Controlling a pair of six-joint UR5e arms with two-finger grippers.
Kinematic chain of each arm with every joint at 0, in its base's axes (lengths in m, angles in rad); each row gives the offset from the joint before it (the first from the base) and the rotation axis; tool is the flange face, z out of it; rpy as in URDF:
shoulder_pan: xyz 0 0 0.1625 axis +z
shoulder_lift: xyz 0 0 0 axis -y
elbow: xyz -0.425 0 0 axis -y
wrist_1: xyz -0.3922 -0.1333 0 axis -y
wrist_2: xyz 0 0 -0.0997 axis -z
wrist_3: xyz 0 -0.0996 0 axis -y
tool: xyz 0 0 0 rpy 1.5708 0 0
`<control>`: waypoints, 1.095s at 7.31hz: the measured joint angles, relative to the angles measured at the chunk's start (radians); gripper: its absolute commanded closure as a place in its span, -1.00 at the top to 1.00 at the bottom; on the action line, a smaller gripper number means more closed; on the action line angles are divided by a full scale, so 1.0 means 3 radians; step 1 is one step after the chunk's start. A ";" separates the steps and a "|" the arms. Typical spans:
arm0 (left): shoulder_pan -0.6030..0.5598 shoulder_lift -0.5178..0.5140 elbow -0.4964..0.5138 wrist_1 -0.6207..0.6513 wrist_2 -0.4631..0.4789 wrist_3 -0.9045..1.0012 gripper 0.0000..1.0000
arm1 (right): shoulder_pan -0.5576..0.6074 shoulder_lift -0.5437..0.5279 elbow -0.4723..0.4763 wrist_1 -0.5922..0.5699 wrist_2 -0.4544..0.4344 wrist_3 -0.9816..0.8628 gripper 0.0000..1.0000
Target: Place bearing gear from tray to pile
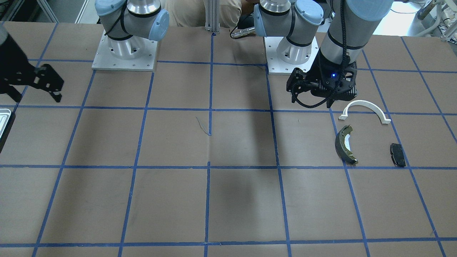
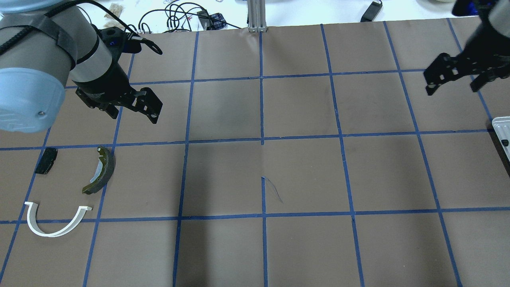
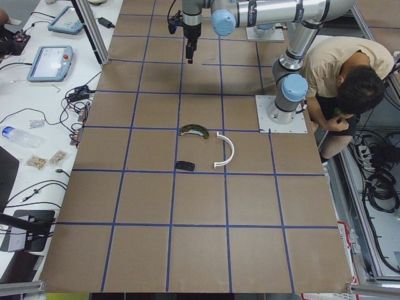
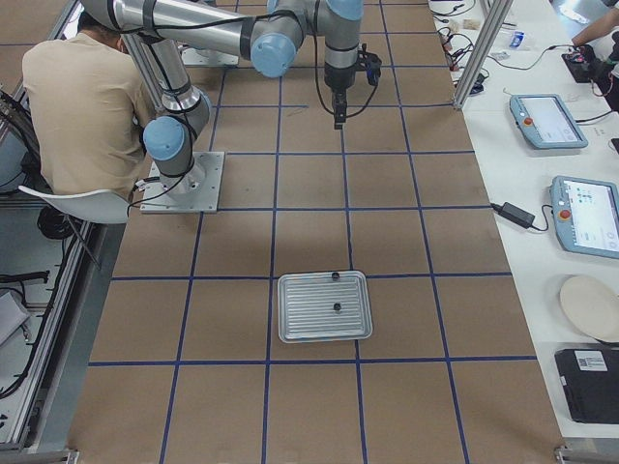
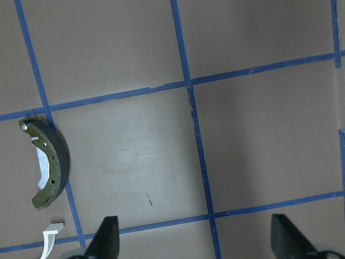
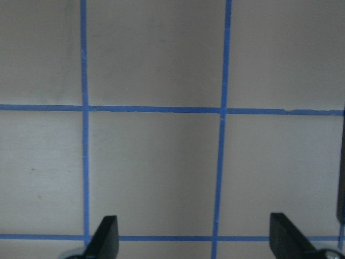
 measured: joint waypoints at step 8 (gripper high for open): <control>-0.0002 0.0066 0.0014 -0.0100 0.0010 -0.0003 1.00 | -0.1729 0.1569 -0.0007 -0.1644 -0.0046 -0.2343 0.80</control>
